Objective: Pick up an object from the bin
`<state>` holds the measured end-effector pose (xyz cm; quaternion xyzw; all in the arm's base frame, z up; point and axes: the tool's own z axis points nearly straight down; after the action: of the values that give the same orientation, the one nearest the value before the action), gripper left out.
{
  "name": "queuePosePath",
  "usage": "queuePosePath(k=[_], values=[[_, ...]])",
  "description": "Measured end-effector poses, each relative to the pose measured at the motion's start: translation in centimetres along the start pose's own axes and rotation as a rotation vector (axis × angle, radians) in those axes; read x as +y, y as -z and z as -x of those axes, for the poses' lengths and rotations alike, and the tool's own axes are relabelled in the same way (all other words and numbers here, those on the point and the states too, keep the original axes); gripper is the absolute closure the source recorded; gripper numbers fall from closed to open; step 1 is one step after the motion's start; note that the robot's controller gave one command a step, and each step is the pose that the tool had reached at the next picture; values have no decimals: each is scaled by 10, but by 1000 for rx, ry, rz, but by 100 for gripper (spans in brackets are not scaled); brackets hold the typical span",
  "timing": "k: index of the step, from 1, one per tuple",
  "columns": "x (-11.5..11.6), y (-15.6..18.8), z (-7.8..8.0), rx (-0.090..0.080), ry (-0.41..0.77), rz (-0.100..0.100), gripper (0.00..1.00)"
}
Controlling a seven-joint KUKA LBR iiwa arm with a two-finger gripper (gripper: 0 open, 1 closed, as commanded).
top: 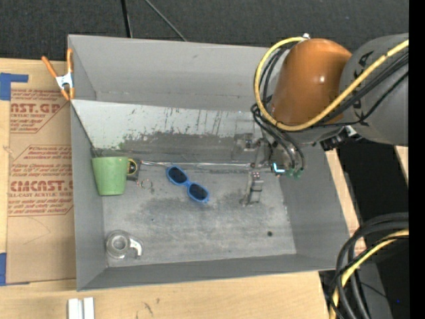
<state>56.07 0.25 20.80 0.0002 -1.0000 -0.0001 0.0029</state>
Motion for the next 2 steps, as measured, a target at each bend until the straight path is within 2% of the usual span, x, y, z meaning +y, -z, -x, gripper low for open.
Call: queuePosePath(k=[1,2], values=[[41,-143,20,-2,-22,2,0],[42,-143,21,-5,-21,2,0]])
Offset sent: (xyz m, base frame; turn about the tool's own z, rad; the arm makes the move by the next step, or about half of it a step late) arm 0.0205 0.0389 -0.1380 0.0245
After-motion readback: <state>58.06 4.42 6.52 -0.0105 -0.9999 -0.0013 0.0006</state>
